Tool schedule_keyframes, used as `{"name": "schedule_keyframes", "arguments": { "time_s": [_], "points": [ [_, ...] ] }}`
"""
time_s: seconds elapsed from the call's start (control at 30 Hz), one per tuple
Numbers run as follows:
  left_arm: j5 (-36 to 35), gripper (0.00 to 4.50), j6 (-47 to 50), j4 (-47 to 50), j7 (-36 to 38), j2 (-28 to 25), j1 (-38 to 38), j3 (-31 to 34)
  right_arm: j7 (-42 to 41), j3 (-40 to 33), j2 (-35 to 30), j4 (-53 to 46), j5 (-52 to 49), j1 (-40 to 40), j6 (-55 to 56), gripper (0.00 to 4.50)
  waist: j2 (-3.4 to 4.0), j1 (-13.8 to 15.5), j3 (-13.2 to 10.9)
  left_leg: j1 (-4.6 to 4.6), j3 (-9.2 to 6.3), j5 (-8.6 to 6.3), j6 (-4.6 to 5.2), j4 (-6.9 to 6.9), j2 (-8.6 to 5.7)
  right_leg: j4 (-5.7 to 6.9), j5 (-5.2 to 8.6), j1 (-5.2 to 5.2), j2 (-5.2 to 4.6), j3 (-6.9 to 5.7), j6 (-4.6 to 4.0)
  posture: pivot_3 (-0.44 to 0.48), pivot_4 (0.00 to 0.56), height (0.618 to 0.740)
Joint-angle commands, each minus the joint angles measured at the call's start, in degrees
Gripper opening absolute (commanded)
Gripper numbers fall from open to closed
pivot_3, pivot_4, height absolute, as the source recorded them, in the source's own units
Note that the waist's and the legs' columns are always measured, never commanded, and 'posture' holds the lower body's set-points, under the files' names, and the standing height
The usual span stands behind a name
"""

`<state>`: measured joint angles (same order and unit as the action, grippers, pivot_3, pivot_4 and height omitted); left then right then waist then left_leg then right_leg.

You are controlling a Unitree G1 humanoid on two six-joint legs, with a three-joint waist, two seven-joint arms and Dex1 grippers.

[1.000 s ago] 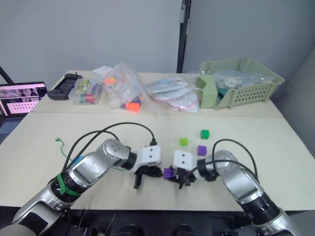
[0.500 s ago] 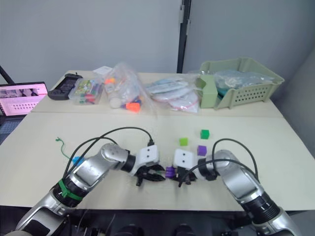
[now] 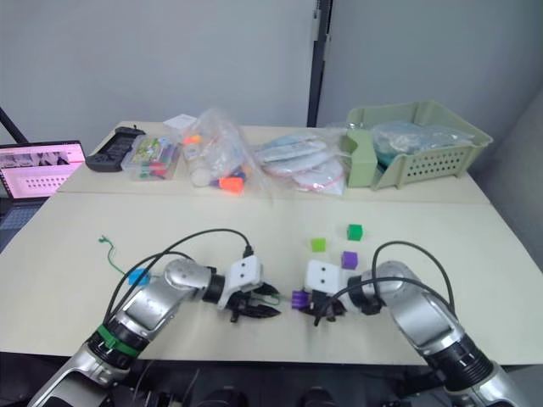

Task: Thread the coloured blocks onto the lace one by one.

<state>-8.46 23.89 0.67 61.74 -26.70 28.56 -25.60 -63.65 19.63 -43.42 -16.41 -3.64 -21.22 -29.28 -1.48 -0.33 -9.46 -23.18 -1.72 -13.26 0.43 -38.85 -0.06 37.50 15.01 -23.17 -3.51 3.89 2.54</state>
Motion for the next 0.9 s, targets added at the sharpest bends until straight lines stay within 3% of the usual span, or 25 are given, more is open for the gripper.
{"name": "schedule_keyframes", "arguments": {
  "time_s": [0.03, 0.13, 0.2, 0.4, 0.9],
  "points": [
    [-0.35, 1.19, -1.74, -0.22, -0.73, 1.11, -0.47, 1.34, -0.30, -1.22, -0.89, -1.74, -1.11, 0.46, -0.41, 1.32, 0.00, -0.08, 0.00, 0.00, 0.00, 0.00, 0.00, 0.00, 0.00, 0.01, 0.00, 0.00, 0.00, 0.00, 0.00, 0.000, 0.150, 0.740],
    [-0.73, 0.14, -2.02, 0.19, -0.23, 1.58, -0.65, 1.55, -0.30, -1.28, -1.10, -1.89, -1.15, 0.68, -0.59, 1.32, 0.00, -0.14, 0.00, 0.00, -0.01, 0.00, 0.00, 0.01, 0.00, 0.01, 0.00, -0.01, 0.00, 0.00, 0.00, 0.000, 0.150, 0.740],
    [-0.74, 0.00, -2.11, 0.21, 0.14, 1.58, -0.52, 1.68, -0.34, -1.26, -1.21, -1.96, -1.16, 0.77, -0.64, 1.32, 0.00, -0.15, 0.00, 0.00, -0.01, 0.00, 0.00, 0.01, 0.00, 0.00, 0.00, -0.01, 0.00, 0.00, 0.00, 0.000, 0.150, 0.740],
    [-0.35, 0.00, -2.07, 1.11, 2.20, 1.09, 0.53, 0.68, -0.15, -1.21, -1.19, -2.16, -1.25, 0.78, -0.91, 1.32, 0.00, -0.22, 0.00, 0.00, -0.01, 0.00, 0.00, 0.01, 0.01, 0.01, 0.00, -0.01, 0.01, 0.00, 0.00, 0.000, 0.150, 0.740],
    [4.57, 0.00, -2.37, -3.40, -0.17, 8.37, 4.55, -4.17, 0.11, -1.11, -0.93, -4.52, -1.42, 1.74, -2.59, 1.32, 0.00, 0.03, 0.00, 0.01, 0.05, 0.00, 0.00, -0.01, -0.01, 0.00, 0.00, 0.04, 0.01, 0.00, 0.00, 0.000, 0.150, 0.740]
  ]
}}
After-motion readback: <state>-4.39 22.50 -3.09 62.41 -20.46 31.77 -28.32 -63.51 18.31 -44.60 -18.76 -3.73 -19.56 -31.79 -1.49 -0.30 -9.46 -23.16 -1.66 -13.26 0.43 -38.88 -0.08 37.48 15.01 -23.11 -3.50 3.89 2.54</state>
